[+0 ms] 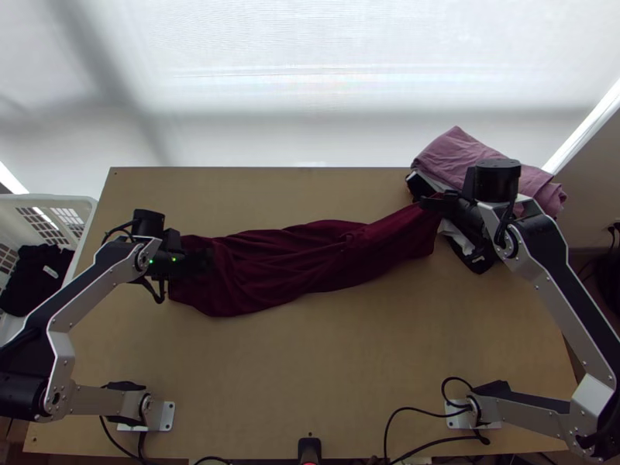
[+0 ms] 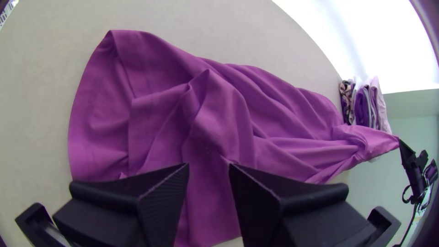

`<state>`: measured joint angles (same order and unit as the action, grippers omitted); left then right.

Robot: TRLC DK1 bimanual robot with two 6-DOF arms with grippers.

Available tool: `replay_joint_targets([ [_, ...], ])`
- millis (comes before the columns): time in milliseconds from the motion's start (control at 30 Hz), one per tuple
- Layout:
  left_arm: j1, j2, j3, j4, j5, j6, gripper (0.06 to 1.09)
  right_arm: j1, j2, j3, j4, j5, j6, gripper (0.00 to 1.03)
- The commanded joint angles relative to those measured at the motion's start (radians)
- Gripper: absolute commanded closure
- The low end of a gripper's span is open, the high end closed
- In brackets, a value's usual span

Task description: Fold the t-shirt

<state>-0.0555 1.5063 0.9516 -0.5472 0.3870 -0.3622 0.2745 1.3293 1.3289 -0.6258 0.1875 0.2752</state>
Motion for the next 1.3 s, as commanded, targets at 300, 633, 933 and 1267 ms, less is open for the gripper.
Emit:
replay_joint_targets([
  [300, -0.014, 0.072, 0.019, 0.067, -0.039, 0.045, 0.59, 0.002, -0.024, -0.005, 0.005, 0.013, -0.013, 1.00],
  [633, -0.017, 0.124, 0.085, 0.070, -0.039, 0.045, 0.53, 0.002, -0.021, -0.010, 0.011, 0.013, -0.013, 1.00],
  [933, -0.024, 0.155, 0.111, 0.072, -0.039, 0.043, 0.53, 0.002, -0.016, -0.011, 0.011, 0.013, -0.013, 1.00],
  [1267, -0.037, 0.172, 0.116, 0.099, -0.043, 0.045, 0.54, 0.005, -0.015, -0.014, 0.012, 0.013, -0.013, 1.00],
])
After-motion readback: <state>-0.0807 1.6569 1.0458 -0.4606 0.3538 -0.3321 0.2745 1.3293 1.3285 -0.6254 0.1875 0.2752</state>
